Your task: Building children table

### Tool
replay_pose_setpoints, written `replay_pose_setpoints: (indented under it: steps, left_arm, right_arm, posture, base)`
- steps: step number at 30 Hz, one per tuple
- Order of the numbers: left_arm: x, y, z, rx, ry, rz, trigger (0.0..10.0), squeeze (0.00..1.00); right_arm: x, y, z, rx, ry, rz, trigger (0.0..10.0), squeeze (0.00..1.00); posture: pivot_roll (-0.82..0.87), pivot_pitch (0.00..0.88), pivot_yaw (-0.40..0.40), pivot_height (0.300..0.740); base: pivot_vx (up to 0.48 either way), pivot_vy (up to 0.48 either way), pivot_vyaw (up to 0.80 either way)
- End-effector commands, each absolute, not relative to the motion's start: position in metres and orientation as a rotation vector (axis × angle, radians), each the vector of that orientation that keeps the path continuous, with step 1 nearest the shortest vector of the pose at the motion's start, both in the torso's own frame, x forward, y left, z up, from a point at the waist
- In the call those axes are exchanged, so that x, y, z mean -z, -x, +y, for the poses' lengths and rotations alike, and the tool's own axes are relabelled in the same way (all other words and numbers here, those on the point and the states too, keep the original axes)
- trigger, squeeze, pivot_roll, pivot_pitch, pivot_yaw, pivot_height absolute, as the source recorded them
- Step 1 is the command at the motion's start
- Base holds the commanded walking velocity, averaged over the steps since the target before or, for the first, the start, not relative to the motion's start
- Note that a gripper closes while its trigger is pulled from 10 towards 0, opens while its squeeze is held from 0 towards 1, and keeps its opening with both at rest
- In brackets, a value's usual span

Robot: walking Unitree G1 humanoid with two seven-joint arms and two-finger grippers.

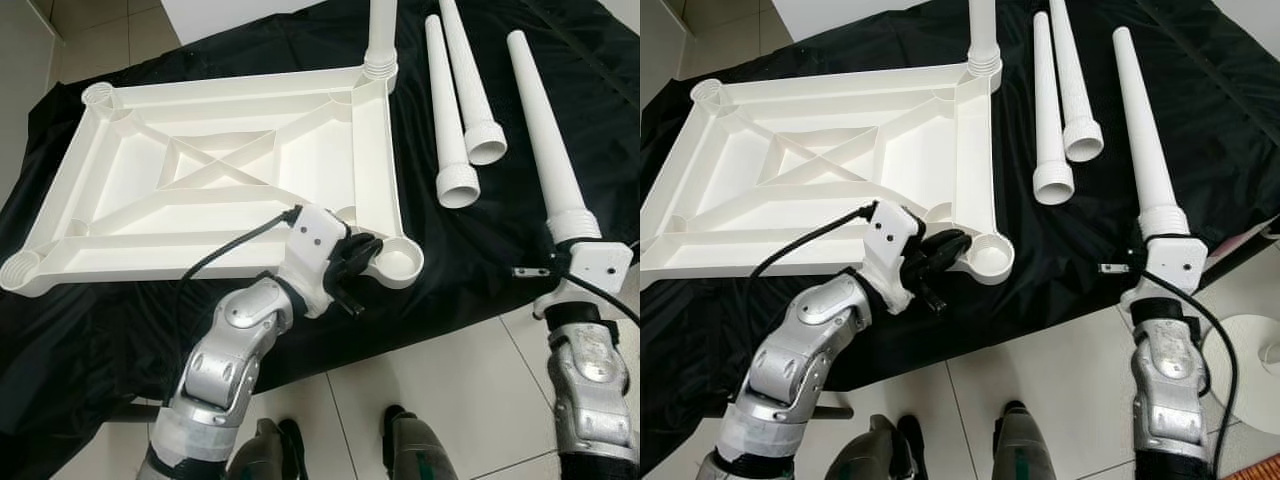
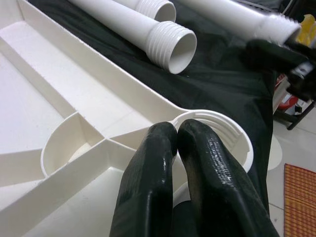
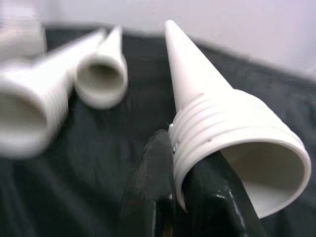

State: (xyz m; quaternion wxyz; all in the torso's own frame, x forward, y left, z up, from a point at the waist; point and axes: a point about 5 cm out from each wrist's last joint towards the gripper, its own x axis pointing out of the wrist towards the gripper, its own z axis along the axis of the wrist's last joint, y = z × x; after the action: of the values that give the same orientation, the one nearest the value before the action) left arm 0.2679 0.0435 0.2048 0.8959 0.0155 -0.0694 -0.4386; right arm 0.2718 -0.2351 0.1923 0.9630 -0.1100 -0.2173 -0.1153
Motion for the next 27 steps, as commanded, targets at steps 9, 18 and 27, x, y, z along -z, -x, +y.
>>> replay_pose_setpoints:
  steps: [9,18,27]
  left_arm:
    - [-0.23,-0.278,0.053,0.84,-0.014,-0.243,10.0,0.0]
    - [-0.263,-0.281,0.065,0.965,-0.007,-0.352,10.0,1.0]
    - [-0.293,-0.284,0.075,0.986,0.102,-0.417,10.0,1.0]
  right_arm:
    - [-0.24,-0.294,-0.167,0.088,0.148,-0.684,10.0,0.0]
    - [-0.28,-0.303,-0.149,0.04,0.158,-0.857,10.0,0.0]
    - [-0.317,-0.314,-0.145,0.036,0.097,-0.951,10.0,0.0]
  posture:
    - [-0.03,0.195,0.132,0.74]
    - [-0.03,0.157,0.107,0.74]
    - [-0.04,0.132,0.092,0.74]
  base:
    - [0.0,0.0,0.0]
    - [0.0,0.0,0.0]
    - [0.0,0.0,0.0]
